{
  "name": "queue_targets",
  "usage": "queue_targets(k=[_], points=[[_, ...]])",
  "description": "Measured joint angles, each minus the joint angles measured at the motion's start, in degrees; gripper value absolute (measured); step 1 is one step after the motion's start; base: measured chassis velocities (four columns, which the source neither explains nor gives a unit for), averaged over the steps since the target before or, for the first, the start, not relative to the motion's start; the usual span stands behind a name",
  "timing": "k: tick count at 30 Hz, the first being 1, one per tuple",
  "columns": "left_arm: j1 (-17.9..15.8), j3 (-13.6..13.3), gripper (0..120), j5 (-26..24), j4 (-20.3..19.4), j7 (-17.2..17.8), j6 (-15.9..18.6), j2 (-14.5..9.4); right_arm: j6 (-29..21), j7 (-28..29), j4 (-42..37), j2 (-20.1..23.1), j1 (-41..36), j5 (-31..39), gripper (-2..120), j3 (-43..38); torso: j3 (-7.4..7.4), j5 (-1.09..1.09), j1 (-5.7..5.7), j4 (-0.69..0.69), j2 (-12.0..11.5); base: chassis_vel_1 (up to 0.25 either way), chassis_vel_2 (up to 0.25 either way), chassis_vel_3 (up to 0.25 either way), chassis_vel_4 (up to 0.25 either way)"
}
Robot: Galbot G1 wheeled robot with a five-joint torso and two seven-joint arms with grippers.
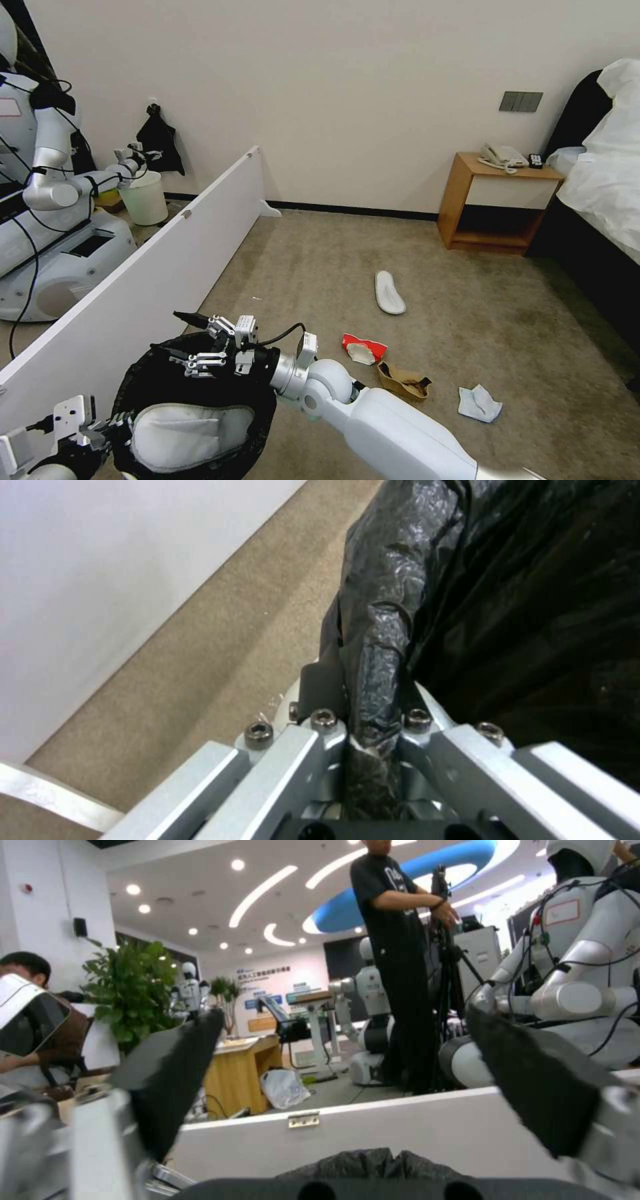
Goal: Pick up the trash bin, then pick up the garbage from the floor and place it into the trash bin.
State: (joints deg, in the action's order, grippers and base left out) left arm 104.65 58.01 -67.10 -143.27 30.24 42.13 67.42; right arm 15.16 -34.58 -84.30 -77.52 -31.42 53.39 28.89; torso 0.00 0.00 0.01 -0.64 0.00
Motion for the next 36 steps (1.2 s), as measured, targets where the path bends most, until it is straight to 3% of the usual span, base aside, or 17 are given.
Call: queue_targets(k=[7,10,15,19,20,21,24,25,28,31,33,34,36], points=[[-0.24,0.0,2,-0.08,0.0,0.12,0.01,-0.06,0.15,0.39,-0.65,-0.37,-0.34,0.01,100,-1.47,0.0,0.0,0.0,0.0,0.0,0.0,0.0,0.0,0.0],[-0.45,-0.03,2,-0.05,0.06,0.12,0.01,-0.06,0.25,3.43,-1.96,-0.99,-0.87,-0.56,100,-5.1,0.0,0.0,0.0,0.02,0.0,0.0,0.0,0.0,0.0],[-1.64,-0.33,2,0.36,0.4,0.09,0.01,0.83,-3.11,17.35,-7.37,1.6,-3.85,-2.97,100,-16.87,0.0,0.01,0.0,-0.01,0.0,0.0,0.0,0.0,0.0],[-1.78,-0.6,2,1.04,0.52,-0.37,0.02,0.84,-4.8,23.0,-9.65,3.5,-6.09,-6.15,100,-21.56,0.0,0.01,0.0,-0.01,0.0,0.0,0.0,0.0,0.0],[-2.37,-0.92,2,1.25,0.53,-0.49,0.02,0.85,-5.83,29.39,-11.66,5.47,-8.89,-9.96,100,-26.08,0.0,0.02,0.0,0.02,0.0,0.0,0.0,0.0,0.0],[-2.37,-0.92,2,1.25,0.53,-0.49,0.02,0.85,-5.83,29.39,-11.66,5.47,-8.89,-9.96,100,-26.08,0.0,0.02,0.0,0.02,0.0,0.0,0.0,0.0,0.0],[-3.52,-1.64,2,1.85,0.52,-0.79,0.02,0.73,-6.44,37.6,-15.92,11.13,-16.25,-14.11,100,-32.83,0.0,0.03,0.0,0.0,0.0,0.0,0.0,0.0,0.0],[-3.52,-1.64,2,1.85,0.52,-0.79,0.02,0.73,-6.44,37.6,-15.92,11.13,-16.25,-14.11,100,-32.83,0.0,0.03,0.0,0.0,0.0,0.0,0.0,0.0,0.0],[-5.08,-2.34,2,3.44,0.78,-1.37,0.02,0.56,-6.87,38.5,-20.13,19.34,-27.32,-17.15,100,-44.76,0.0,0.03,0.0,-0.05,0.0,0.0,0.0,0.0,0.0],[-5.49,-2.5,2,3.53,0.91,-1.47,0.02,0.61,-6.95,38.14,-21.25,20.53,-30.64,-18.19,100,-48.9,-0.01,0.02,0.0,-0.03,0.01,0.0,0.0,0.0,0.0],[-5.77,-2.96,2,3.62,1.42,-2.12,0.02,0.74,-8.06,37.03,-25.0,21.46,-40.97,-21.65,100,-59.88,0.0,0.06,0.0,0.0,0.0,0.0,0.0,0.0,0.0],[-5.77,-2.96,2,3.62,1.42,-2.12,0.02,0.74,-8.06,37.03,-25.0,21.46,-40.97,-21.65,100,-59.88,0.0,0.06,0.0,0.0,0.0,0.0,0.0,0.0,0.0],[-5.65,-3.32,2,4.42,2.04,-2.7,0.02,0.73,-8.88,36.04,-27.9,20.28,-48.08,-24.59,100,-67.19,-0.01,-0.03,0.0,-0.04,0.01,0.0,0.0,0.0,0.0]])
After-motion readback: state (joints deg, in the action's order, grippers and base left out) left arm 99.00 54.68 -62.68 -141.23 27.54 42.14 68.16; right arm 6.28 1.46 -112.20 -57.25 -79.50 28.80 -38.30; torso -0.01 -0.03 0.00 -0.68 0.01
